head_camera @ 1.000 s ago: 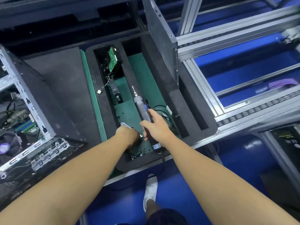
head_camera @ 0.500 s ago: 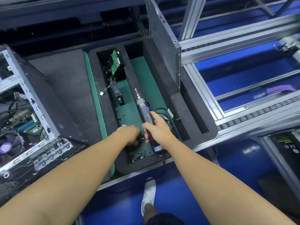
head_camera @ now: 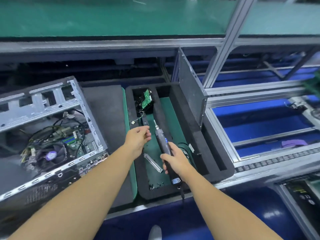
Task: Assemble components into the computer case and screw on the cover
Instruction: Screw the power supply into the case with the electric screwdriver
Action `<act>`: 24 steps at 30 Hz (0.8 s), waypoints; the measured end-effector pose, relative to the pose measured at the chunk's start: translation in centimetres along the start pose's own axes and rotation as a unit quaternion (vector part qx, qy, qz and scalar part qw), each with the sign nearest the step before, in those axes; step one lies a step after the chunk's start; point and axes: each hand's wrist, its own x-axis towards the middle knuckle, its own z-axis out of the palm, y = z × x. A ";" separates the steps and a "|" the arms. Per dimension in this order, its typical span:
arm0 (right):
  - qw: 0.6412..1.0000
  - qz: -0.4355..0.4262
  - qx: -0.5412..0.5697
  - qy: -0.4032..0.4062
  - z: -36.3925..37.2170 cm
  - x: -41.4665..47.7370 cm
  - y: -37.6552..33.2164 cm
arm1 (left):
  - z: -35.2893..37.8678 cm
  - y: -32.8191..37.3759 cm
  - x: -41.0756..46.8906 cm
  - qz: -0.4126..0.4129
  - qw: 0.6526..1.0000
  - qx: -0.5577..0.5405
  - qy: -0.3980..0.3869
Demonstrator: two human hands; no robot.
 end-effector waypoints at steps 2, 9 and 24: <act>0.999 -0.028 -0.016 0.001 0.6 -1.6 -1.4 | -0.3 0.8 -1.1 -0.001 0.998 -0.066 0.009; 0.991 -0.095 -0.089 0.000 4.6 -9.0 -4.4 | -3.9 4.3 -6.6 -0.001 0.976 -0.216 -0.026; 0.980 -0.142 -0.135 -0.025 16.6 -18.6 -5.6 | -17.8 6.6 -19.3 0.102 0.947 -0.262 -0.155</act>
